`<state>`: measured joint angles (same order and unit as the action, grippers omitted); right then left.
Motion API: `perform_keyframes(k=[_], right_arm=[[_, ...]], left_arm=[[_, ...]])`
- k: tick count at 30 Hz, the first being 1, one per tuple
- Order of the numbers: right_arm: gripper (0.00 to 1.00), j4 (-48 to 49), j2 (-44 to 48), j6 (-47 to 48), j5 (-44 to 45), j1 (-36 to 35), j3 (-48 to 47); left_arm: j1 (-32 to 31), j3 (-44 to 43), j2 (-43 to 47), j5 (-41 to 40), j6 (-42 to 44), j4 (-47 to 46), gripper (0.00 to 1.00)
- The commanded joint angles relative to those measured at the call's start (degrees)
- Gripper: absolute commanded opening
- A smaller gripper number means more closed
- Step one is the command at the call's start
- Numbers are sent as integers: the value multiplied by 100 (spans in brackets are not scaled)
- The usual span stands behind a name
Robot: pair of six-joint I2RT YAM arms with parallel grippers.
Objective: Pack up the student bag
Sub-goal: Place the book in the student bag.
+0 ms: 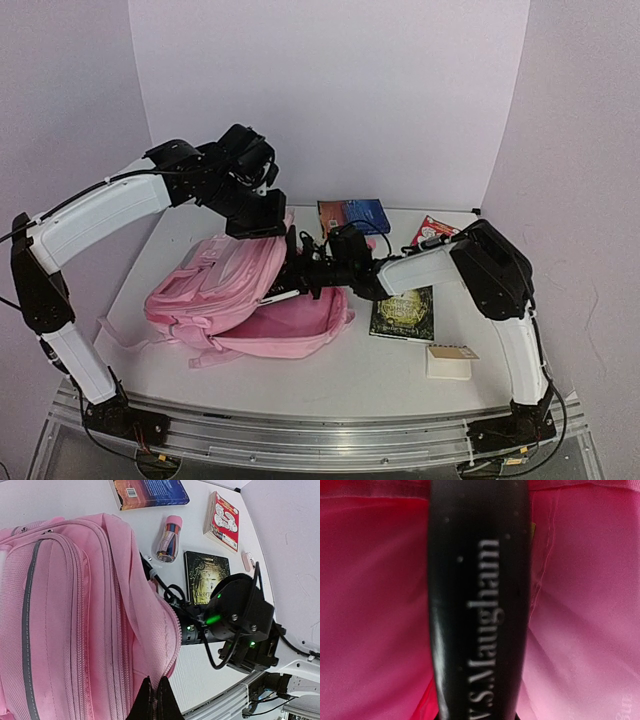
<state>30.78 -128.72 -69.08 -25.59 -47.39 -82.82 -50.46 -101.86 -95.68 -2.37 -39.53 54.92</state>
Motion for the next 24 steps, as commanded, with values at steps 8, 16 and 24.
perform_keyframes(k=[8,16,24], right_arm=[[0,963,-617,-10,1805,-824,-832],[36,-809,-819,277,2598,-1106,-1390],[58,-1932,-717,637,2119,-1110,-1471]], left_arm=[[-38,-240,408,93,-405,-929,0],[-34,-145,468,46,-476,-1013,0],[-36,-30,553,-84,-425,-1009,0]])
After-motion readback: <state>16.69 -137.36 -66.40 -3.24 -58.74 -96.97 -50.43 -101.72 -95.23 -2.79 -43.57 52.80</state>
